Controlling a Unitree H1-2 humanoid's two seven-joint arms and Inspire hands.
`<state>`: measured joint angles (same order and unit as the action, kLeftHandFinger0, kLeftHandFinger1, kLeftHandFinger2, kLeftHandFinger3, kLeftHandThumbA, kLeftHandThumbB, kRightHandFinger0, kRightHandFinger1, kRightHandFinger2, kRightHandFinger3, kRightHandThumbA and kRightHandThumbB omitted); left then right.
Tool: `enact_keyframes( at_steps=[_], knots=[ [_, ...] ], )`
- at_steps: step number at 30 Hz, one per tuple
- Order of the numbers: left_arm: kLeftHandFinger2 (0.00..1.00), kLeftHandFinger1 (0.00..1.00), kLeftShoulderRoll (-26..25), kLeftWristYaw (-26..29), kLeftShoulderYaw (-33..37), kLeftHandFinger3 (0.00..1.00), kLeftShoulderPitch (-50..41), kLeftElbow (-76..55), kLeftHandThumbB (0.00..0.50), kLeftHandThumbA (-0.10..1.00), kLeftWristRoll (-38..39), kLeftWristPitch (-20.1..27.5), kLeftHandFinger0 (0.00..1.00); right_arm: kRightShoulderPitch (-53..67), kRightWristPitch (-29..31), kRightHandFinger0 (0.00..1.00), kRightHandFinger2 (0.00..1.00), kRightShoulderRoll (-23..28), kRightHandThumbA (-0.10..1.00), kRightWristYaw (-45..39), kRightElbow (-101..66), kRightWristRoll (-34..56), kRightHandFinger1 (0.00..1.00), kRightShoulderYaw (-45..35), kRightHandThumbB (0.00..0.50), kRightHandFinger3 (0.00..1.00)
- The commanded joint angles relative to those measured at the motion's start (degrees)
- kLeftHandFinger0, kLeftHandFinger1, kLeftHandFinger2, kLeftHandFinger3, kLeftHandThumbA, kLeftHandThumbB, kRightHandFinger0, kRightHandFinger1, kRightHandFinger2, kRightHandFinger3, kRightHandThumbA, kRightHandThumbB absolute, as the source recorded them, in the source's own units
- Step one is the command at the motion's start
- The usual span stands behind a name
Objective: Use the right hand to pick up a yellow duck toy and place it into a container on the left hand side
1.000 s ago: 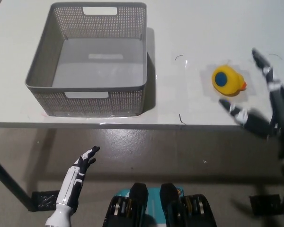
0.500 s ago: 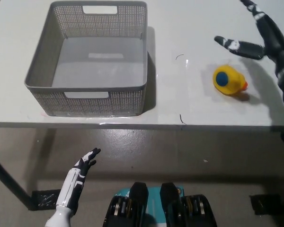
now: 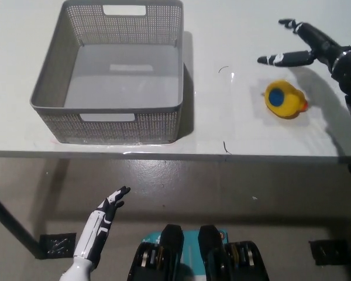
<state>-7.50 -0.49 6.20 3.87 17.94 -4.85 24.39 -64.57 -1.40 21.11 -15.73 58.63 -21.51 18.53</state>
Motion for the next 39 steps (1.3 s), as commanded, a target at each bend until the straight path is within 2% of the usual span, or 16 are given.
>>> enact_keyframes(
  at_steps=[1, 23, 25, 28, 39],
  knots=[
    [1.0, 1.0, -1.04, 0.09, 0.09, 1.0, 0.54, -1.63, 0.5, 1.0, -0.3, 2.54, 1.0, -5.15, 0.15, 1.0, 1.0, 1.7, 1.0, -7.79, 0.62, -0.29, 1.0, 1.74, 0.5, 1.0],
    [1.0, 1.0, -1.17, 0.53, 0.05, 1.0, 1.14, -1.37, 0.5, 1.0, -0.18, 2.54, 1.0, -5.74, 2.43, 1.0, 1.0, 3.39, 1.0, -13.09, 1.82, -1.14, 1.0, 3.31, 0.5, 1.0],
    [1.0, 1.0, -1.21, 0.48, 0.09, 1.0, 1.06, -1.42, 0.5, 1.0, -0.06, 2.54, 1.0, -6.46, 1.07, 1.0, 1.0, 3.49, 1.0, -13.0, 3.0, -1.74, 1.0, 3.64, 0.467, 1.0],
    [1.0, 1.0, -1.32, 0.79, 0.14, 1.0, 0.78, -1.75, 0.5, 1.0, -0.43, 2.54, 1.0, -7.85, 1.17, 1.0, 1.0, 3.88, 1.0, -12.9, 5.15, -3.22, 1.0, 5.09, 0.498, 1.0],
    [1.0, 1.0, -1.28, 0.48, 0.28, 1.0, 0.74, -1.53, 0.5, 1.0, 0.01, 2.54, 1.0, -11.66, 3.69, 1.0, 1.0, 4.51, 1.0, -13.42, 11.64, -5.19, 1.0, 8.3, 0.5, 1.0]
  ],
)
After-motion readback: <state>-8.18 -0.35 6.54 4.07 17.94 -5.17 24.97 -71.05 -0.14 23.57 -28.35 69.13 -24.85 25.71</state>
